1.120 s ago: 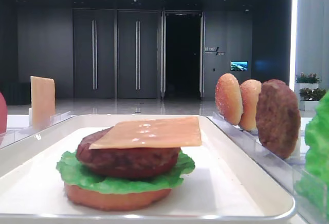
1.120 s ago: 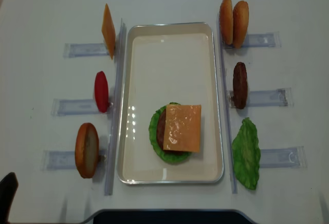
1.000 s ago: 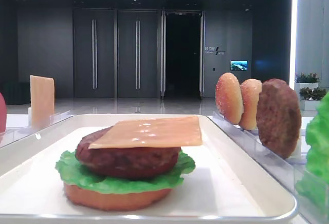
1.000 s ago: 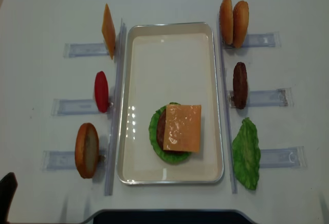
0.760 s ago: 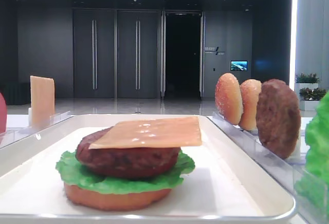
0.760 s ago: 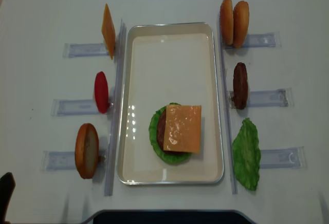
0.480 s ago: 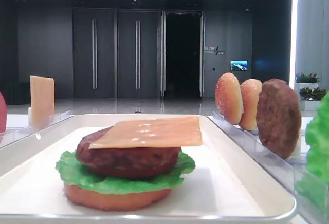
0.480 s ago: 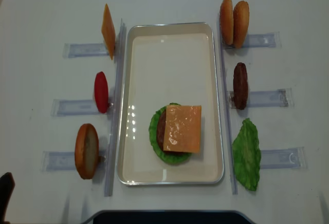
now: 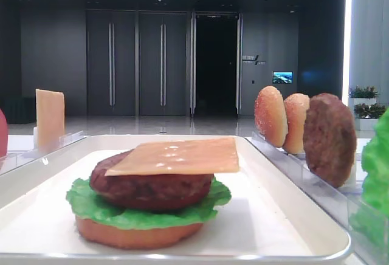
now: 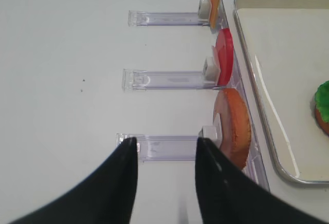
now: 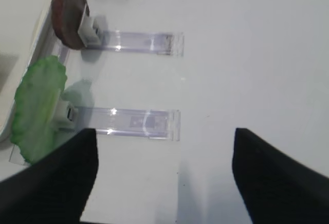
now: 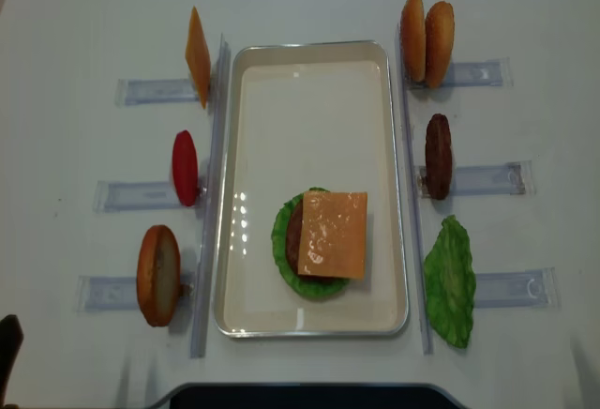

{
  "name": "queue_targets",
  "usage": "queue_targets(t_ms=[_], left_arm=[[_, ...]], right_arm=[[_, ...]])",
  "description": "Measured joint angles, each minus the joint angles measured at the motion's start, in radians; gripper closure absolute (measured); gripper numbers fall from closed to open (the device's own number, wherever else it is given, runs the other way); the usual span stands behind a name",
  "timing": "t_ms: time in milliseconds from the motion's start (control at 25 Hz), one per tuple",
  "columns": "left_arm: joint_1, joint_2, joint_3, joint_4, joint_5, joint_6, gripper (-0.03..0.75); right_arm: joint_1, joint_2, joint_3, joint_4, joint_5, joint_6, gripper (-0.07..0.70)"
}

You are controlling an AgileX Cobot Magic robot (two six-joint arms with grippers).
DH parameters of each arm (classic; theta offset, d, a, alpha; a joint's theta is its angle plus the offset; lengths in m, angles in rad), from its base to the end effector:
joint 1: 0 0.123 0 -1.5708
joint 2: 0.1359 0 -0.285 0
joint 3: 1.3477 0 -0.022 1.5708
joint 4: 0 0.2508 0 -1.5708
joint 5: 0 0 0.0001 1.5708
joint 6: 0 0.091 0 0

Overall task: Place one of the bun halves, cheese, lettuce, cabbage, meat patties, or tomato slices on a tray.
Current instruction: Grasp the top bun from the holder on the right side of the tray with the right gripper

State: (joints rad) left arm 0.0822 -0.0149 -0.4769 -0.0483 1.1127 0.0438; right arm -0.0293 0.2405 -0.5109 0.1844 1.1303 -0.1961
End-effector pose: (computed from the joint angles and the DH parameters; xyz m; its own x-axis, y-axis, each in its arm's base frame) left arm -0.0064 -0.0045 0.2667 -0.5075 -0.0193 -0.8614 -0.0335 0.9994 -0.0027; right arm 0.0272 0.0143 0.2739 -0.6777 -0.0950 -0.7291 -0.1707 0.9849 0.0303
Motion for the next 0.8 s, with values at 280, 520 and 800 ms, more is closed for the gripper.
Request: queue_targets(t_ms=[280, 520, 800], left_arm=[[0.000, 0.000, 0.000, 0.000, 0.000, 0.000, 0.495], [0.000, 0.000, 0.000, 0.000, 0.000, 0.000, 0.533], [0.000, 0.000, 0.000, 0.000, 0.000, 0.000, 0.578]], right_arm=[[0.000, 0.324, -0.121, 0.049, 0.006, 0.000, 0.090], [0.000, 0.636, -0.283, 0.053, 0.037, 0.000, 0.090], [0.000, 0.908, -0.504, 0.055, 0.043, 0.000, 0.090]])
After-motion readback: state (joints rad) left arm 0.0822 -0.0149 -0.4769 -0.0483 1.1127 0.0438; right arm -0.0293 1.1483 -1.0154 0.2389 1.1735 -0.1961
